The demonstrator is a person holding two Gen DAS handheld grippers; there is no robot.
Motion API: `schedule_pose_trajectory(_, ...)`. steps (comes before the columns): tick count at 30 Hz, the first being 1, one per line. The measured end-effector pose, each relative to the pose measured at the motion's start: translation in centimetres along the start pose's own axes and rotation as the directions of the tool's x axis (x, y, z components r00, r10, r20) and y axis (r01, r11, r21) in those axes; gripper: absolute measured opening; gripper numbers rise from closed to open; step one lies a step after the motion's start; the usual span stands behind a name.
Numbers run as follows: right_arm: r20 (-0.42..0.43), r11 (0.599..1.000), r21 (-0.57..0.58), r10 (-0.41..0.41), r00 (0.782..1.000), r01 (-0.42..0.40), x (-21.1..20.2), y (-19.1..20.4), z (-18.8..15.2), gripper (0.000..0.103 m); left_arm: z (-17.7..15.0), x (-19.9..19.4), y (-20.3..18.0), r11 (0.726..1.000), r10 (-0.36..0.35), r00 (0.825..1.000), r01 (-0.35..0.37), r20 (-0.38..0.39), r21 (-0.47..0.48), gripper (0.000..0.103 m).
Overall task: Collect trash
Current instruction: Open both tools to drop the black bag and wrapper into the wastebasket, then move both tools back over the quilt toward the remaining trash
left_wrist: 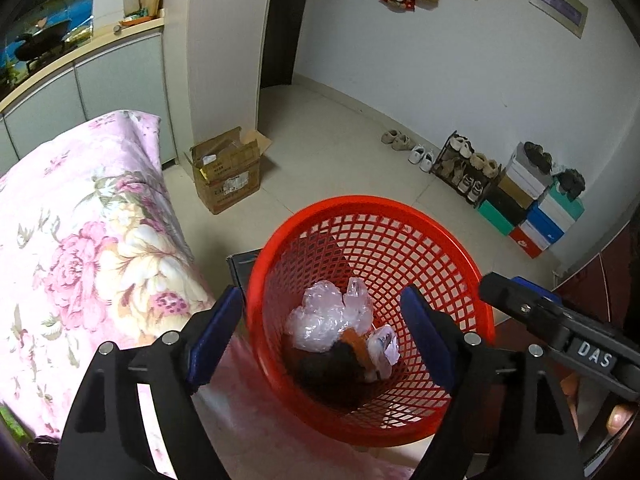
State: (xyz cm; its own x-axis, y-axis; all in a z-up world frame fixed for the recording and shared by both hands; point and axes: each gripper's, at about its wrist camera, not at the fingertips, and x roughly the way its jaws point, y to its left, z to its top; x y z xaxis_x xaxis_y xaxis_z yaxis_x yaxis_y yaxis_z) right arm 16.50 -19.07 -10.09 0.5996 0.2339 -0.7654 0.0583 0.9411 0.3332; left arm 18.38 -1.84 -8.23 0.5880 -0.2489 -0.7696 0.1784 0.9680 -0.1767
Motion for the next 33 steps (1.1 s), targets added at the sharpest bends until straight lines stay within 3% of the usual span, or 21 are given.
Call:
schedule_pose_trajectory(15, 0.055, 0.994, -0.109, 0.012, 0.998, -0.005, -3.0, 3.3, -1.5, 0.067, -1.6, -5.6, 2.5, 0.995, 0.096, 0.994, -0.095, 0.061, -0.014, 0.079)
schedule_pose_trajectory(33, -0.005, 0.95, -0.274, 0.151, 0.989, -0.146, -2.8, 12.1, -5.2, 0.067, -5.2, -11.9, 7.4, 0.968, 0.245, 0.963, -0.238, 0.113, -0.075, 0.079)
